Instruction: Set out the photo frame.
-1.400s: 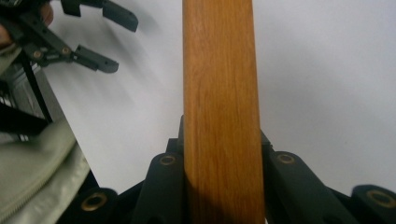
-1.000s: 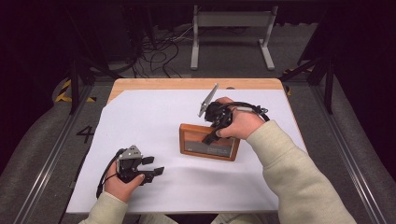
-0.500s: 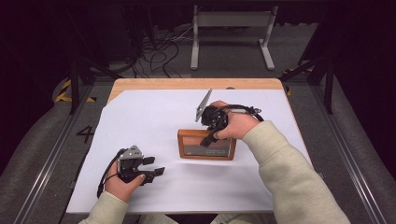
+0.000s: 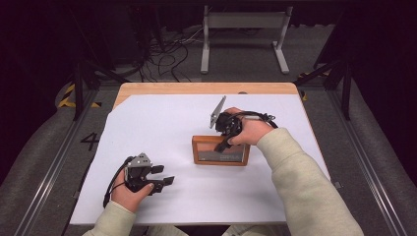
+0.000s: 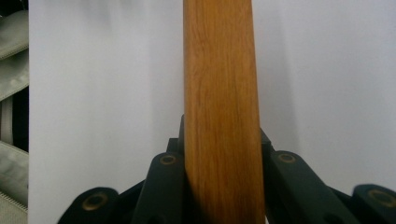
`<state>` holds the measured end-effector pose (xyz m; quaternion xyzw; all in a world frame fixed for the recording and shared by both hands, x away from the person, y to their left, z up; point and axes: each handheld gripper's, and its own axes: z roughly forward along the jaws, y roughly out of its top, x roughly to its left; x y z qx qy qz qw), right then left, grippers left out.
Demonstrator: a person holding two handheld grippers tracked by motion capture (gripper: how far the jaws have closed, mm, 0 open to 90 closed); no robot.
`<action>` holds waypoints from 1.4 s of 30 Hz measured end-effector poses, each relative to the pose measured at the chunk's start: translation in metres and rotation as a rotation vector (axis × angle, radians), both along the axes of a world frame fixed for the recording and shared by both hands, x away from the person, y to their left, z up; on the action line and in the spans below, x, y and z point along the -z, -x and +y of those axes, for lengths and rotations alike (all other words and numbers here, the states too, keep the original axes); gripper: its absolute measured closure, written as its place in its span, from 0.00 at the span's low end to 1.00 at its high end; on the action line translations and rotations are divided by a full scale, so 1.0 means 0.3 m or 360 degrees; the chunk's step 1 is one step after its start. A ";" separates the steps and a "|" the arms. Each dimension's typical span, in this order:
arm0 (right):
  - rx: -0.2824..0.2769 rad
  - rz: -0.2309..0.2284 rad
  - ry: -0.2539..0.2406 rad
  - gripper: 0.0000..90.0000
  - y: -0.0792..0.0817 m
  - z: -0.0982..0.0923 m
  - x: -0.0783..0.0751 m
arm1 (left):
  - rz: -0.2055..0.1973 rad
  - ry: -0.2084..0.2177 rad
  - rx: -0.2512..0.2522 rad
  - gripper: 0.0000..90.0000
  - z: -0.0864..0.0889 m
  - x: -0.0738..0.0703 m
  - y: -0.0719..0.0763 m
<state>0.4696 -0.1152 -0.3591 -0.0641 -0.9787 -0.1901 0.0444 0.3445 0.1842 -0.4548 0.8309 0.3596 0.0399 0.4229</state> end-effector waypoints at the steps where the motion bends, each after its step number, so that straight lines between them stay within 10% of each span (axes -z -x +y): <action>1: -0.0003 0.0005 -0.0015 0.84 -0.003 0.001 0.008 | -0.0004 0.0000 0.0002 0.40 0.000 0.000 0.000; 14: -0.0086 -0.0058 -0.0012 0.81 -0.013 0.000 0.017 | -0.0004 -0.0009 0.0010 0.40 -0.007 0.001 -0.002; 28: 0.0144 -0.0262 -0.0060 0.37 -0.042 -0.026 0.012 | 0.0023 0.0004 0.0010 0.40 -0.010 0.004 -0.003; 42: 0.0345 -0.0441 -0.0242 0.28 0.009 -0.119 -0.057 | -0.0015 0.0009 0.0021 0.32 -0.011 -0.002 0.002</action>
